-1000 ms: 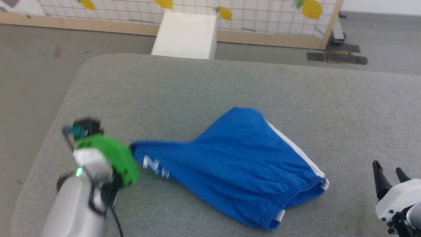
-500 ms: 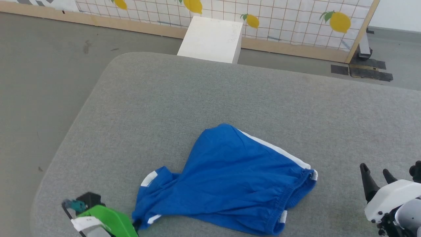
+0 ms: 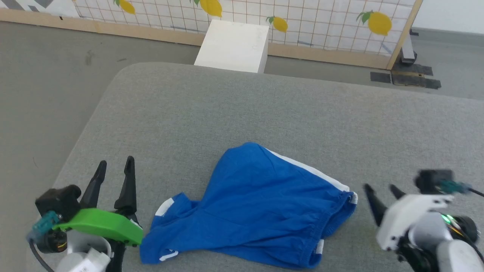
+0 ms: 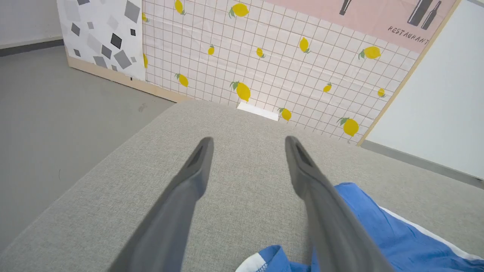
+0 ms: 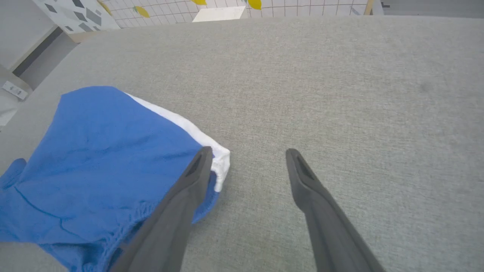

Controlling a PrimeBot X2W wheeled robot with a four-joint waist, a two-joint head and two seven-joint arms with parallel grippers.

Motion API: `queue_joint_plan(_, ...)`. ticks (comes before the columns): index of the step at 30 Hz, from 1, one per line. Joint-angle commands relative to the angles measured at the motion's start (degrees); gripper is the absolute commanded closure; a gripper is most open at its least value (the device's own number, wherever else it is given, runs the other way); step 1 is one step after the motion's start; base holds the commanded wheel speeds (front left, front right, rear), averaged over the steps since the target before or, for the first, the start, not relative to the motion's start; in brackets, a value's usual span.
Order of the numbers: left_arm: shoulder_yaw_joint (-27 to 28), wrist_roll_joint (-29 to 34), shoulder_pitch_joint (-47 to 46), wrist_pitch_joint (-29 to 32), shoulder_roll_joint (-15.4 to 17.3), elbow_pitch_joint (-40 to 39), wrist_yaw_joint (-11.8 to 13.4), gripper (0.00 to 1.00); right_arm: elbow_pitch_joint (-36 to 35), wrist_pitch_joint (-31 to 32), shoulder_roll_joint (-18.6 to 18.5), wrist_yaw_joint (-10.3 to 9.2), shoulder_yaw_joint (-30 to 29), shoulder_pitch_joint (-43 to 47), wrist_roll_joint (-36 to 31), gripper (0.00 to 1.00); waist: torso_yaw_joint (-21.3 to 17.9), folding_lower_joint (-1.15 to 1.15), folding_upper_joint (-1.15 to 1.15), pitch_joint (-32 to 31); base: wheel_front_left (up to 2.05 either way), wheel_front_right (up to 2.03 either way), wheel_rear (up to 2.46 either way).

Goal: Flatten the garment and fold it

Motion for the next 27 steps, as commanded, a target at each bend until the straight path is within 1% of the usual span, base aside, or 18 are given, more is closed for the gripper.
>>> queue_joint_plan(1, -0.5, 1.7, -0.9, -3.0, 0.0, 1.1, -0.6, 0.00, -0.4, 1.5, 0.0, -0.08, 2.0, -2.0, -0.6, 0.00, -0.3, 0.00, 0.00, 0.7, 0.00, 0.00, 0.00)
queue_joint_plan(3, -1.3, 3.3, -1.1, -6.2, -0.2, 2.6, -0.9, 0.00, -0.3, 4.1, 0.0, -0.08, 4.4, -3.4, -1.2, 0.00, -0.2, 0.00, 0.00, 1.3, 0.00, 0.00, 0.00)
queue_joint_plan(5, -2.0, 4.4, -1.4, -7.9, -0.4, 4.1, -1.1, 0.00, 0.3, 6.9, 0.0, -0.08, 6.2, -4.8, -3.0, 0.00, 0.0, 0.00, 0.00, 1.8, 0.00, 0.00, 0.00)
queue_joint_plan(8, -2.7, 4.7, -2.3, -9.2, -1.2, 5.8, -1.3, 0.00, 1.7, 10.7, 0.0, -0.08, 7.4, -6.6, -6.5, 0.00, 0.6, 0.00, 0.00, 2.8, 0.00, 0.00, 0.00)
queue_joint_plan(11, -3.2, 4.9, -3.3, -9.9, -1.8, 7.0, -1.5, 0.00, 3.6, 13.8, 0.0, -0.08, 7.2, -7.5, -9.6, 0.00, 1.4, 0.00, 0.00, 3.8, 0.00, 0.00, 0.00)
queue_joint_plan(19, -3.3, 4.6, -4.3, -10.9, -2.2, 8.9, -1.9, 0.00, 7.3, 18.4, 0.0, -0.08, 8.2, -6.4, -9.3, 0.00, 1.9, 0.00, 0.00, 5.1, 0.00, 0.00, 0.00)
queue_joint_plan(20, -3.3, 4.6, -4.4, -11.0, -2.2, 9.1, -1.9, 0.00, 7.4, 18.6, 0.0, -0.08, 8.2, -6.5, -9.1, 0.55, 1.8, 0.00, 0.00, 5.1, 0.00, 0.00, 0.00)
queue_joint_plan(21, -3.2, 4.4, -4.7, -11.2, -2.3, 9.4, -2.1, 0.00, 7.0, 18.4, 0.0, -0.08, 8.3, -7.0, -9.0, 1.00, 1.5, 0.00, 0.00, 5.4, 0.00, 0.00, 0.00)
queue_joint_plan(24, -3.3, 4.2, -5.2, -11.3, -2.2, 9.8, -2.3, 0.00, 5.9, 17.7, -0.7, -0.08, 7.7, -7.7, -8.3, 1.00, 1.1, 0.00, 0.00, 5.4, 0.00, 0.00, 0.00)
queue_joint_plan(27, -3.6, 4.0, -5.8, -11.2, -2.2, 10.4, -2.4, 0.00, 3.7, 17.8, -3.2, -0.08, 6.5, -8.2, -7.4, 1.00, 0.8, 0.00, 0.00, 5.2, 0.00, 0.00, 0.00)
